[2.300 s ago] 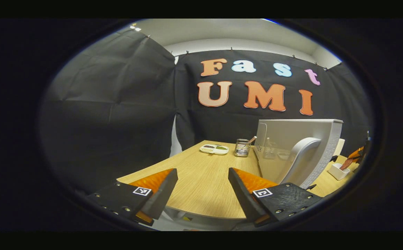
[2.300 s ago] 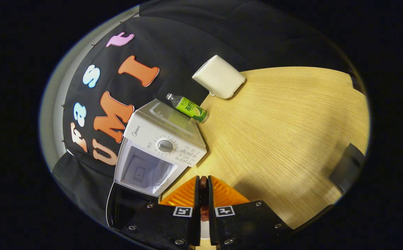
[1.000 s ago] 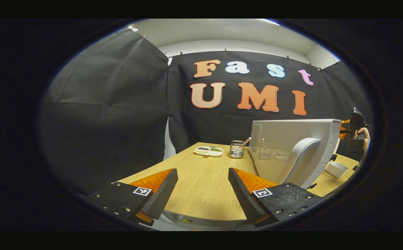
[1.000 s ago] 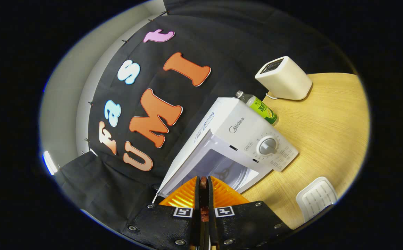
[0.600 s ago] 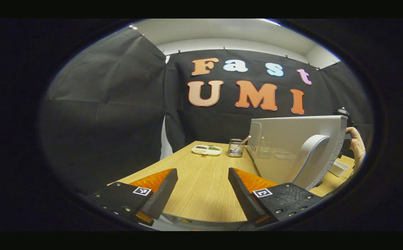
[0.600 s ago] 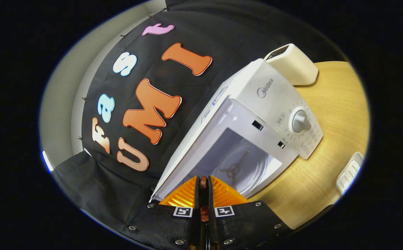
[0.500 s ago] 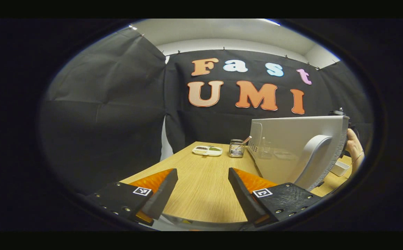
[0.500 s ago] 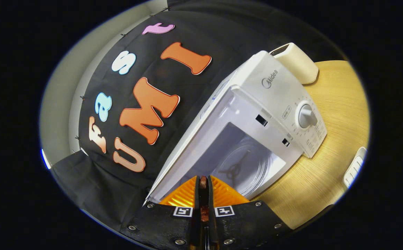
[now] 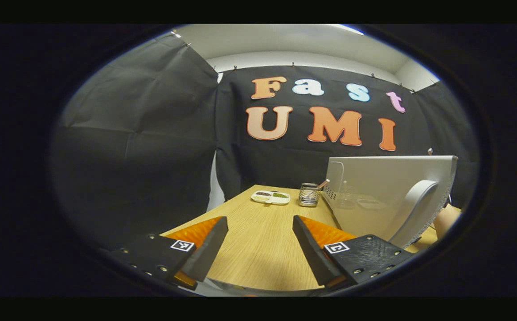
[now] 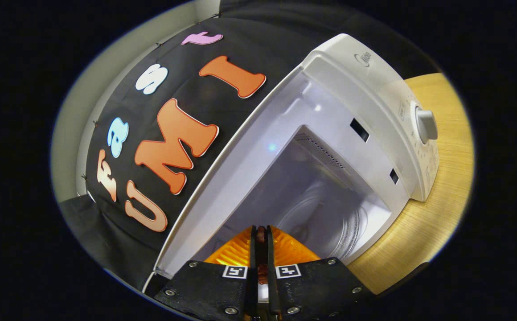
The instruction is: Open the microwave oven with the left hand, put the food in, and close the microwave oven.
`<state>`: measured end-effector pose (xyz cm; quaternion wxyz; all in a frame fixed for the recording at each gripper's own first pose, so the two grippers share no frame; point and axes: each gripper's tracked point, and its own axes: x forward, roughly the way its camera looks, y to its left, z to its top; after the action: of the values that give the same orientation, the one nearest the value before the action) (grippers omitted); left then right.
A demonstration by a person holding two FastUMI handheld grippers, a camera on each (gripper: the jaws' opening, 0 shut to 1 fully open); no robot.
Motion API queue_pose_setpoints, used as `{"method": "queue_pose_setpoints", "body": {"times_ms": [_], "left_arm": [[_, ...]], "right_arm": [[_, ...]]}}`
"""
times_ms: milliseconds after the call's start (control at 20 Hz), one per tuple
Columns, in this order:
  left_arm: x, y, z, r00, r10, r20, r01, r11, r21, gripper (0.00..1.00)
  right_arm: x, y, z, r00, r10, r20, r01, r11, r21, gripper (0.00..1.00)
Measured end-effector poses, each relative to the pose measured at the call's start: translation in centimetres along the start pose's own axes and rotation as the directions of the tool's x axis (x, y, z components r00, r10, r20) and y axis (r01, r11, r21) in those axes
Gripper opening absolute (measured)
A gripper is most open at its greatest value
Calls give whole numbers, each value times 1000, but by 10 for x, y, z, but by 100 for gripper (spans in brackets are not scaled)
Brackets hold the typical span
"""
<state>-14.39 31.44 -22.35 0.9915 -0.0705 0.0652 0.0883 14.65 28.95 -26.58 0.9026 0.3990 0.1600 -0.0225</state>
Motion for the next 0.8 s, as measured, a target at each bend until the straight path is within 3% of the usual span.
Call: {"method": "queue_pose_setpoints", "body": {"times_ms": [200,350,500,600,700,800], "left_arm": [[0,2,-3,1000,0,-8,0,1000,-7,89],[-2,3,-3,1000,6,-8,-6,1000,-6,88],[-3,1,-1,1000,7,-4,-7,1000,-3,89],[-5,-3,0,1000,2,-3,-2,1000,0,89],[-6,-9,2,1000,-10,0,10,1000,4,89],[-6,-13,3,1000,-21,-1,21,1000,7,89]], "right_arm": [[15,-7,-3,1000,-25,15,27,990,-138,12],[22,-23,8,994,-94,61,107,960,-259,17],[17,-30,11,992,-115,44,123,940,-319,37],[10,-34,15,990,-133,43,139,924,-357,68],[-1,-35,20,989,-139,44,145,904,-403,86],[-13,-33,22,992,-127,28,126,887,-444,94]]}}
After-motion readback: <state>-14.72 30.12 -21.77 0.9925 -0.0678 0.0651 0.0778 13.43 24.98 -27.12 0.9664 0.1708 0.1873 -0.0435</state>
